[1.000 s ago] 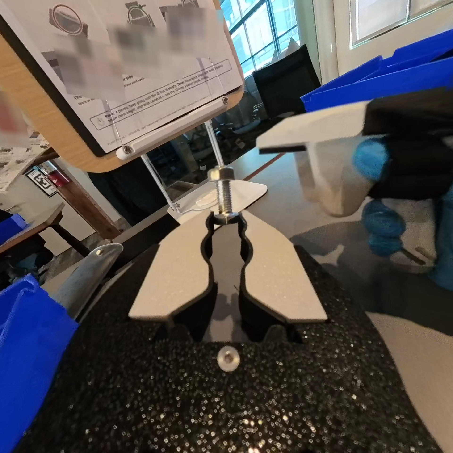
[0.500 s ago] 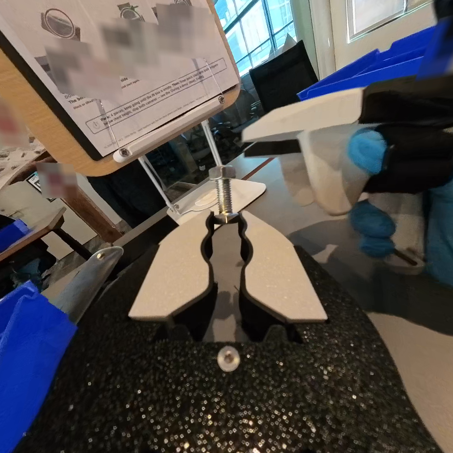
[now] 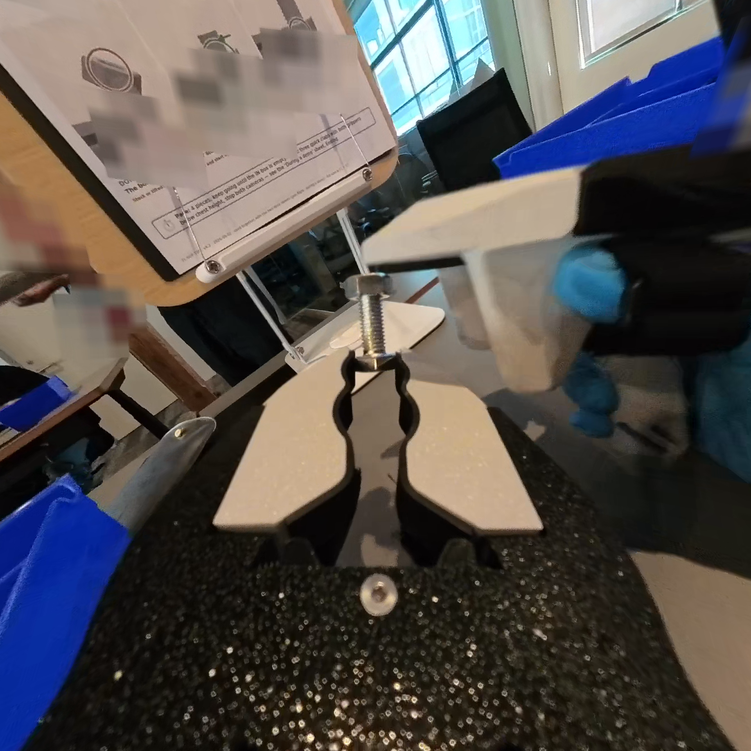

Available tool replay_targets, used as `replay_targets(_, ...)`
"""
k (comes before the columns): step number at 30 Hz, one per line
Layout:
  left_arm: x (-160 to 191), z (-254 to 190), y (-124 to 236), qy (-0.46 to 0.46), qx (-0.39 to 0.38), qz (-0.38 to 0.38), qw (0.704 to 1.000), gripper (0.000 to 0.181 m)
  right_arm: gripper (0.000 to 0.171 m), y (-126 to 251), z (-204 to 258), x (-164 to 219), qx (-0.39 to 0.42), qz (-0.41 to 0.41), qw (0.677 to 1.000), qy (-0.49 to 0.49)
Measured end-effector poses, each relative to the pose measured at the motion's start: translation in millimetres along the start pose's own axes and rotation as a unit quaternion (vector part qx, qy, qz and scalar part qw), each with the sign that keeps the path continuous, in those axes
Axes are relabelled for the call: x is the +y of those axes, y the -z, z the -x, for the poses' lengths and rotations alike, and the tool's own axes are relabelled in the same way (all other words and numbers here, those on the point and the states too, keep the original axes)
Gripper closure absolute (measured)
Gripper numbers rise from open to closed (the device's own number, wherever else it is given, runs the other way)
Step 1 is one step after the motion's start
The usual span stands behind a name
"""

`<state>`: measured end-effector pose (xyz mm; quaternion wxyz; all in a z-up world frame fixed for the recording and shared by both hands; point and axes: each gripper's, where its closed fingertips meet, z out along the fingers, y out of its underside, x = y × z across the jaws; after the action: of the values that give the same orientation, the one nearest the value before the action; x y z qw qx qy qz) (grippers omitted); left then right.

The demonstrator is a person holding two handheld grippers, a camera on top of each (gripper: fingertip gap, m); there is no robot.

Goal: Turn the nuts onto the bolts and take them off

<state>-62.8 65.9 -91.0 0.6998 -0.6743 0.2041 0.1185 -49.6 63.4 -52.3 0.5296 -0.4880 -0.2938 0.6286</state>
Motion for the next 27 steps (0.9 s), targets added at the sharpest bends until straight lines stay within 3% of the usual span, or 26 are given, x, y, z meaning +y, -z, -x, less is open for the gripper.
replay_targets(9,-1,8,3,0.016,-0.013,-0.006,1.000,0.163,0.109,9,-11,-10,0.052,-0.035,0.997,0.040)
replay_targets(15,-5,4,2,-0.003,-0.013,-0.012,1.000,0.163,0.109,-2,-8,5,0.050,0.012,0.996,0.077)
replay_targets(27,-7,7,5,-0.019,-0.023,-0.017,0.999,0.163,0.108,3,-16,2,0.077,0.002,0.995,0.066)
